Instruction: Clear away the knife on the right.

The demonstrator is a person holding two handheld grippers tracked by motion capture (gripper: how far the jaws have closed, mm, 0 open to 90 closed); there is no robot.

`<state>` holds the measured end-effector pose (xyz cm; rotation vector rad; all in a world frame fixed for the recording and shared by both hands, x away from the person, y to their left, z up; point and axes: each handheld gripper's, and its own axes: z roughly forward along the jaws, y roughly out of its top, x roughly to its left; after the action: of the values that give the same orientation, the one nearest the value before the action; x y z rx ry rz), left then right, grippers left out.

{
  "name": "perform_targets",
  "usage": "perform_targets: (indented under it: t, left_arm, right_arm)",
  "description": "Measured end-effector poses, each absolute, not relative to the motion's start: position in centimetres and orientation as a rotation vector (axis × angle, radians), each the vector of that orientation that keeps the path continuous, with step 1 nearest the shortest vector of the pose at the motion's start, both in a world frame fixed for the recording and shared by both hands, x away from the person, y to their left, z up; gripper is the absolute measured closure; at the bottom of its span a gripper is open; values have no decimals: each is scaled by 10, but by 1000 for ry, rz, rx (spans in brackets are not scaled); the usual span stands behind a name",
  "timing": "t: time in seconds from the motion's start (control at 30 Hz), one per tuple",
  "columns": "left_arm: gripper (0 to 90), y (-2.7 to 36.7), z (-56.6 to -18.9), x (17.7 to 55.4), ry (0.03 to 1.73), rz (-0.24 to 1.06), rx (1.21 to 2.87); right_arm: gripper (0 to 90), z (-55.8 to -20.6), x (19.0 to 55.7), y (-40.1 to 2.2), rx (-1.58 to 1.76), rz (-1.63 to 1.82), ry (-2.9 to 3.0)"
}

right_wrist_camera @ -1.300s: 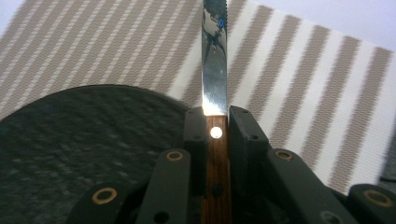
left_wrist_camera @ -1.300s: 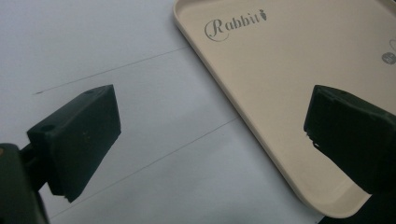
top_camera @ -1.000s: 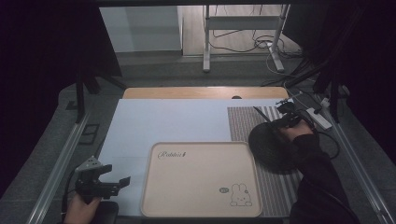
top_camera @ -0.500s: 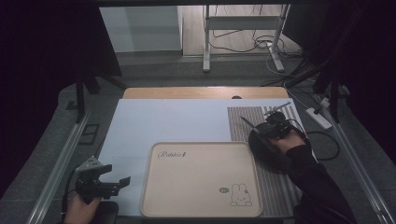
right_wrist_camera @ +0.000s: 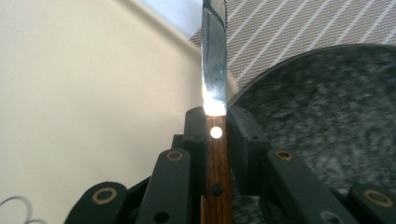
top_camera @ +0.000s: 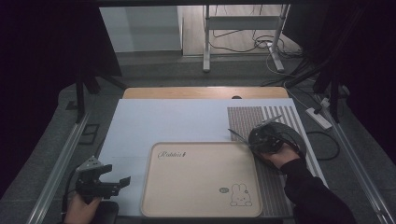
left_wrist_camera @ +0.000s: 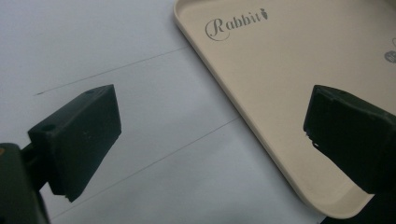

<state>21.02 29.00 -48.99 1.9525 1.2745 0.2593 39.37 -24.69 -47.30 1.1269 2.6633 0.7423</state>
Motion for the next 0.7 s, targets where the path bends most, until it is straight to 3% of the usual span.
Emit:
perform_targets:
  t: [0.7]
  left_arm:
    - [42, 290, -490, 210, 1275, 260, 1955]
  right_arm:
    - [776, -480, 333, -208, 1019, 751, 2750]
